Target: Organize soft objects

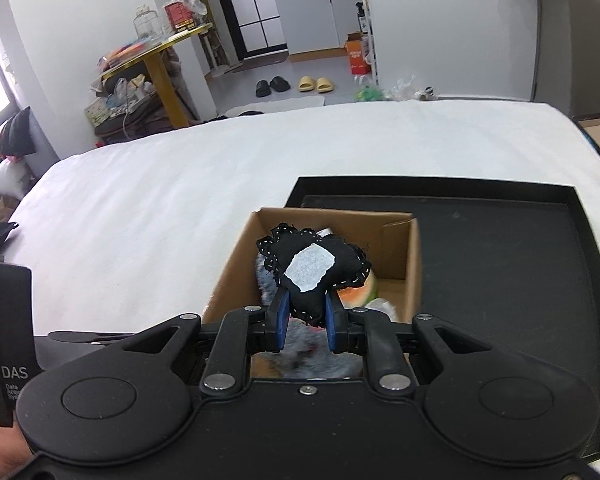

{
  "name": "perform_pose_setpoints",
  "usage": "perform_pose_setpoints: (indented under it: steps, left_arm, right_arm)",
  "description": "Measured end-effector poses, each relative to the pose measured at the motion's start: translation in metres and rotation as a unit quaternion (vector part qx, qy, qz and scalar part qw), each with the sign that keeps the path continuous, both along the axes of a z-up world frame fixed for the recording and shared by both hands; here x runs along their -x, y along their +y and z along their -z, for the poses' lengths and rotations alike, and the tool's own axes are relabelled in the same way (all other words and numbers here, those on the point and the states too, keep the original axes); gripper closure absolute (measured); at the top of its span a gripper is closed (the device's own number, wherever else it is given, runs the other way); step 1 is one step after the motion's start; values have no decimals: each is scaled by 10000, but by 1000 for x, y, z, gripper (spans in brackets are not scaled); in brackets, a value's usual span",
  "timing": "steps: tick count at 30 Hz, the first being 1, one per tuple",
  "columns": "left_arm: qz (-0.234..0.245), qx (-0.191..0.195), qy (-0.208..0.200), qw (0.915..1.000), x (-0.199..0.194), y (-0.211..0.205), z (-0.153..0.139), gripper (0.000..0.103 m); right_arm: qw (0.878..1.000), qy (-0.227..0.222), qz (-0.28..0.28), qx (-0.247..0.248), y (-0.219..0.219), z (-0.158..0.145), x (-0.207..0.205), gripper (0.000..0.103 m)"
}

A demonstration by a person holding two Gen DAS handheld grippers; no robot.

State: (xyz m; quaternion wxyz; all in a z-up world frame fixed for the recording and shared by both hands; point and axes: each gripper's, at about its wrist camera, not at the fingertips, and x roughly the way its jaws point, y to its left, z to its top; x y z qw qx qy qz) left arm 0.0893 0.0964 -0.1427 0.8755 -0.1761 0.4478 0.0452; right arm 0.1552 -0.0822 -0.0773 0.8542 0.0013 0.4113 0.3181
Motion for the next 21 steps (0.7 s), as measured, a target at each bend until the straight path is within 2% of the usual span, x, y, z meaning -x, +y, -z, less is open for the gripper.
perform_pose_setpoints:
  steps: [8, 13, 21]
  left_arm:
    - [-39, 112, -39, 9999, 1, 4, 3, 85]
    - [-63, 152, -48, 9999, 2, 7, 3, 85]
    - [-58, 187, 63, 9998, -2, 10, 1, 84]
  right_arm:
    - [9997, 198, -116, -76, 17, 4, 6, 83]
    - [9988, 304, -328, -194, 26, 7, 11, 69]
    - [9990, 425, -86, -128, 8, 10, 16, 69]
